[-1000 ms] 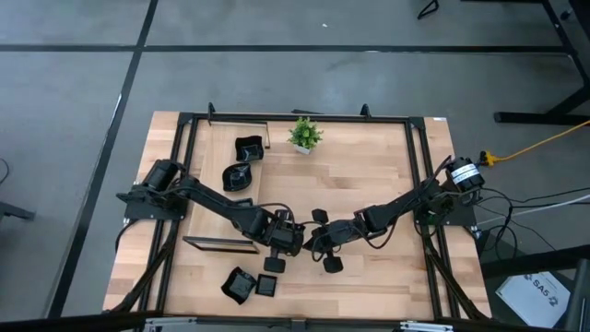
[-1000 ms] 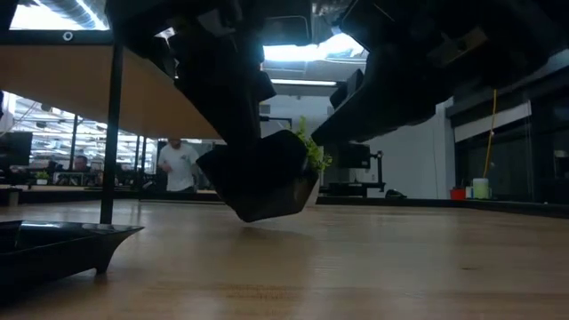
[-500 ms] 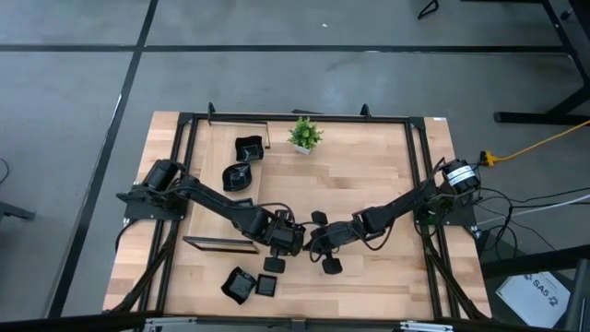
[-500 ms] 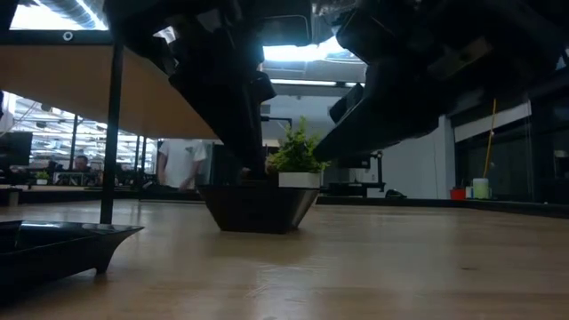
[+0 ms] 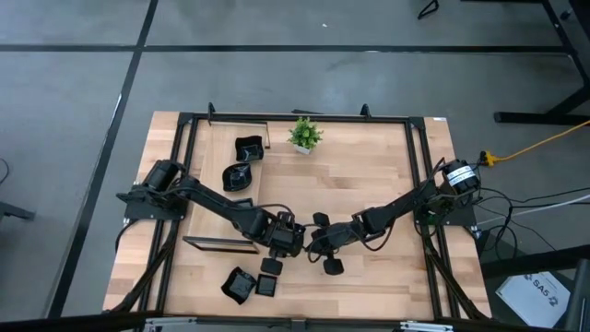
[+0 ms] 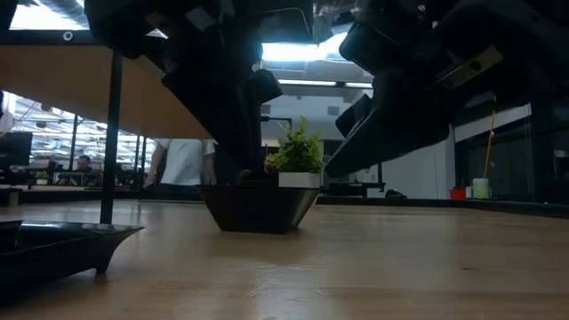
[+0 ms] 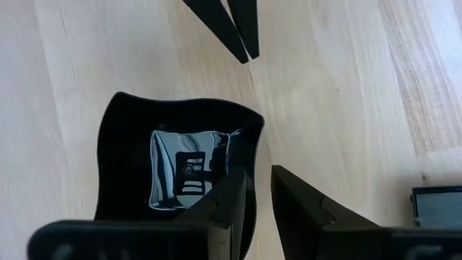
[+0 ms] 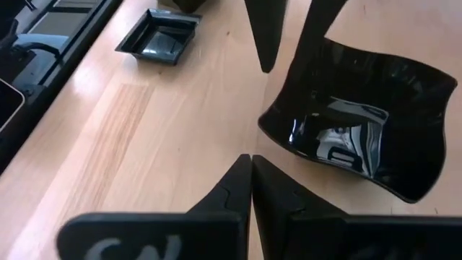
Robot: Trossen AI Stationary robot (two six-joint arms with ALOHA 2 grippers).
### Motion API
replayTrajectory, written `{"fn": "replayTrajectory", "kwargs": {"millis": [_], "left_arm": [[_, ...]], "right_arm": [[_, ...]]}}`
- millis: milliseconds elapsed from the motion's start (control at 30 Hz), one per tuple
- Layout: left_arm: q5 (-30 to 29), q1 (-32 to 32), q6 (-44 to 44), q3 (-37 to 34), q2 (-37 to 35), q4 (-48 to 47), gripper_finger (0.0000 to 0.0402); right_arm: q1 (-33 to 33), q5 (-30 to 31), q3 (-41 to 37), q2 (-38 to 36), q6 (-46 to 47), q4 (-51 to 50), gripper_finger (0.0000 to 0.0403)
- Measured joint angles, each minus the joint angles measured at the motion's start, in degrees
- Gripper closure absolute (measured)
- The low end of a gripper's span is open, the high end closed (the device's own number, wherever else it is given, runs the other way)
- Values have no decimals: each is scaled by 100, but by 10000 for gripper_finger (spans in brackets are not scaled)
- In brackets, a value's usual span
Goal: Pick & Place Mini shaped plates
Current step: Stack the black distorted square plate on top of the black distorted square plate on the shelf
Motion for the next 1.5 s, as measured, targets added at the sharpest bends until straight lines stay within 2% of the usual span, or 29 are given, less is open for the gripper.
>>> {"fn": "replayTrajectory", "kwargs": {"millis": [400, 700, 867, 1000, 1167, 1500], "left_arm": [[83, -2, 7, 1, 1, 0, 341], [62, -48, 247, -1, 403, 120, 342], [-67, -85, 369, 4, 392, 108, 342], [-122, -81, 402, 4, 365, 71, 355], [-149, -78, 419, 6, 360, -10, 394], [-142, -76, 370, 37, 356, -9, 394]], "right_arm": [[0, 48, 0, 2, 107, -139, 389], [0, 48, 0, 3, 105, -145, 389], [0, 49, 0, 4, 101, -137, 389], [0, 48, 0, 4, 81, -135, 389], [0, 50, 0, 4, 85, -135, 389], [0, 48, 0, 4, 103, -134, 389]]}}
